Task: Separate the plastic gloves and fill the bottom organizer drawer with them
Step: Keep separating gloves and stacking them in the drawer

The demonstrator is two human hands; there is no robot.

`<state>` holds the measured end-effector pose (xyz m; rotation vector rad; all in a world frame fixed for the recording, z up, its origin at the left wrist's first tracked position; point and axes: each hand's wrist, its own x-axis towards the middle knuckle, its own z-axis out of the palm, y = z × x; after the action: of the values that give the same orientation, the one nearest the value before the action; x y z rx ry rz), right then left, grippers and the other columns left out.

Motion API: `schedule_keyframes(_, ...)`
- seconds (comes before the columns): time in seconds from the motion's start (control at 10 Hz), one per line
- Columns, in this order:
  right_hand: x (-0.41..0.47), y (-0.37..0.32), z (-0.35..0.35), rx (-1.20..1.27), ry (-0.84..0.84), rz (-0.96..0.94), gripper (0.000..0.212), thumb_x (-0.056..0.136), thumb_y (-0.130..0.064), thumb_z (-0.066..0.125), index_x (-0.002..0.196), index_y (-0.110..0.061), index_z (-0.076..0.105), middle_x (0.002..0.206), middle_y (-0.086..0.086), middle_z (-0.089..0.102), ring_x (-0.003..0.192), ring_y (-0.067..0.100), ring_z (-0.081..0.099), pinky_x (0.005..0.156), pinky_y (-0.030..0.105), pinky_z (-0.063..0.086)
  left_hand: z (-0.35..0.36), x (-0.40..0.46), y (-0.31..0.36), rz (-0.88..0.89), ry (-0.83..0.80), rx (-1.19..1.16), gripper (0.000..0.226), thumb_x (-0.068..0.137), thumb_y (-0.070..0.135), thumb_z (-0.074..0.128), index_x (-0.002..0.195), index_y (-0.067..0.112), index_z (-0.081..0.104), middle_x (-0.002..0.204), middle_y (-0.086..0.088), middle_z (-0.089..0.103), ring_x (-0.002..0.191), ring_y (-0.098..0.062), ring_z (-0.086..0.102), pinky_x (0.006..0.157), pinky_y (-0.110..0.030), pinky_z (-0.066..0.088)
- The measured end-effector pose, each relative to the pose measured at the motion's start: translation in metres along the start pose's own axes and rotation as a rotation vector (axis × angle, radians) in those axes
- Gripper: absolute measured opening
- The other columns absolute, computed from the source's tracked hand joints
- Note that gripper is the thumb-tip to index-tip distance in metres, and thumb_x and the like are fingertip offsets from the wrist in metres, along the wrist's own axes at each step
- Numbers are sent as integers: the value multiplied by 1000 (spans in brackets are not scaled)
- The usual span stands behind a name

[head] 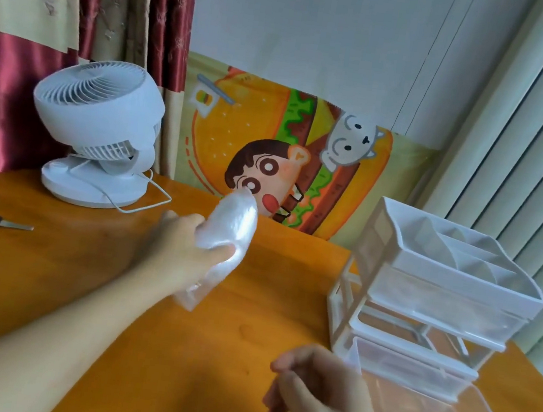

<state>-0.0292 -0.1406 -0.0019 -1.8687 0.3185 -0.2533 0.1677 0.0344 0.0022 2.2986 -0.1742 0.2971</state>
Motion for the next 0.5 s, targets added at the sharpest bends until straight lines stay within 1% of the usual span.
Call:
schedule_keyframes(0.1,10,-4,16,-28,45,-116,24,91,7,56,85,-11,71,69,10,73,57,25,70,47,37,49,-3,-29,17,-100,-94,-581,61,80,67,73,126,27,66,110,6,73,96,-16,70,69,-30,54)
schedule_keyframes(0.2,17,-4,30,-48,69,-128,30,92,-2,59,84,-22,80,75,-3,78,63,15,74,64,39,61,16,-44,22,-224,-185,-1004,51,81,61,77,118,25,74,101,-1,80,91,-25,78,75,-37,56)
schedule_keyframes(0.3,12,4,35,-13,69,-136,32,94,-10,62,87,-34,83,77,-11,79,63,11,74,75,39,63,27,-50,23,-384,-304,-1432,65,74,56,81,127,20,72,116,-9,78,104,-27,76,90,-44,53)
schedule_keyframes(0.4,7,8,27,39,120,-246,33,99,-10,61,78,-28,80,61,0,72,52,11,63,61,30,54,37,-62,16,-345,-334,-1525,57,86,45,73,134,14,66,128,-13,72,117,-31,70,104,-54,50)
schedule_keyframes(0.5,12,7,12,179,154,-248,36,103,-9,59,73,-22,75,52,9,57,47,18,51,51,27,42,45,-70,21,-344,-274,-1486,68,81,47,74,136,8,63,133,-16,69,124,-35,66,112,-57,46)
